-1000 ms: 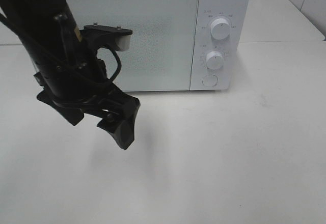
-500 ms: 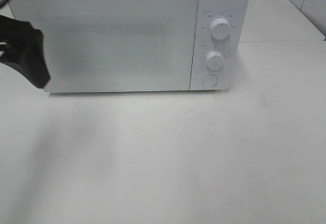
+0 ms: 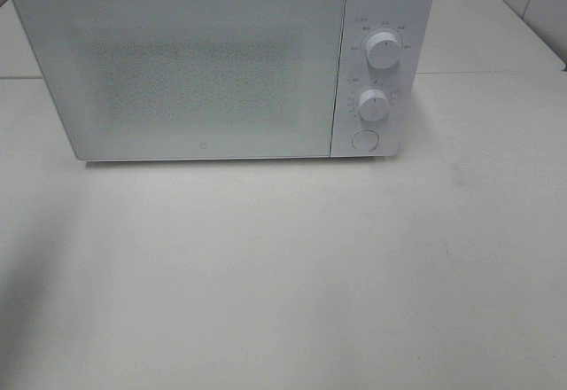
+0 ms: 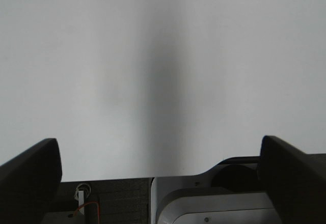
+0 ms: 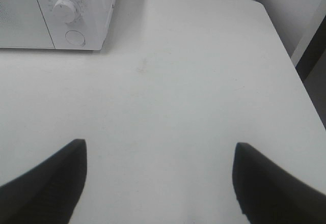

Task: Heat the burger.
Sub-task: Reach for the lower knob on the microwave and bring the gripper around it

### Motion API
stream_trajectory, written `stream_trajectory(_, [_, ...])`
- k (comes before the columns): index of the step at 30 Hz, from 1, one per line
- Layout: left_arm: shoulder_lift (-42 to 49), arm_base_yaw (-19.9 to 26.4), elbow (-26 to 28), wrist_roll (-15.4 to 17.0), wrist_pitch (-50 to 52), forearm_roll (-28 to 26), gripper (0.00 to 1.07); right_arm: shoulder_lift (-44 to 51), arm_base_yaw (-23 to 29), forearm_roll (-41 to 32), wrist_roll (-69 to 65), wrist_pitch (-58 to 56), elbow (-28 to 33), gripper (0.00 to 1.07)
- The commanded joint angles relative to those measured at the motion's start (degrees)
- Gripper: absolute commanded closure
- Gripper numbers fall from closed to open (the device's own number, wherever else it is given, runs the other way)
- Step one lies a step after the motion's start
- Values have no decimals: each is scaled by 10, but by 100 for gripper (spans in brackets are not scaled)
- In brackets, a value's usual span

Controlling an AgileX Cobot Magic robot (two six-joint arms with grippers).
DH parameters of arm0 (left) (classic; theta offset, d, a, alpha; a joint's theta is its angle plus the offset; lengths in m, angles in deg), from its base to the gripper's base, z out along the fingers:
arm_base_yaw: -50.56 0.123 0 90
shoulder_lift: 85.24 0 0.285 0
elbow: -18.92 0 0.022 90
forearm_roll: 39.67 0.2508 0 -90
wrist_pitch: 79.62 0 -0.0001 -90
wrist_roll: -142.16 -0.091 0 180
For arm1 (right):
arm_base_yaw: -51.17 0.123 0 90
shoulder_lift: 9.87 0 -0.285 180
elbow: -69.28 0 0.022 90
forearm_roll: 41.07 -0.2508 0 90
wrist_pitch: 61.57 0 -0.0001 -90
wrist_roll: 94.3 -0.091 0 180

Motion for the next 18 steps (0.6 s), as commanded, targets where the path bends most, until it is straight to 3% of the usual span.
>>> stream_trajectory(1, [40, 1, -38, 3, 9, 6, 8, 15, -4, -2, 5, 9, 1, 31])
stream_trajectory(3, [99, 1, -93, 3, 30, 10, 8, 15, -4, -2, 5, 9, 1, 31])
stream_trajectory(9, [181, 1, -178, 2, 60, 12, 8, 15, -4, -2, 5, 9, 1, 31])
stream_trajectory(15, [263, 1, -248, 2, 105, 18, 8, 15, -4, -2, 5, 9, 1, 31])
stream_trajectory(18, [292, 1, -250, 2, 104, 22, 8, 15, -4, -2, 5, 9, 1, 31])
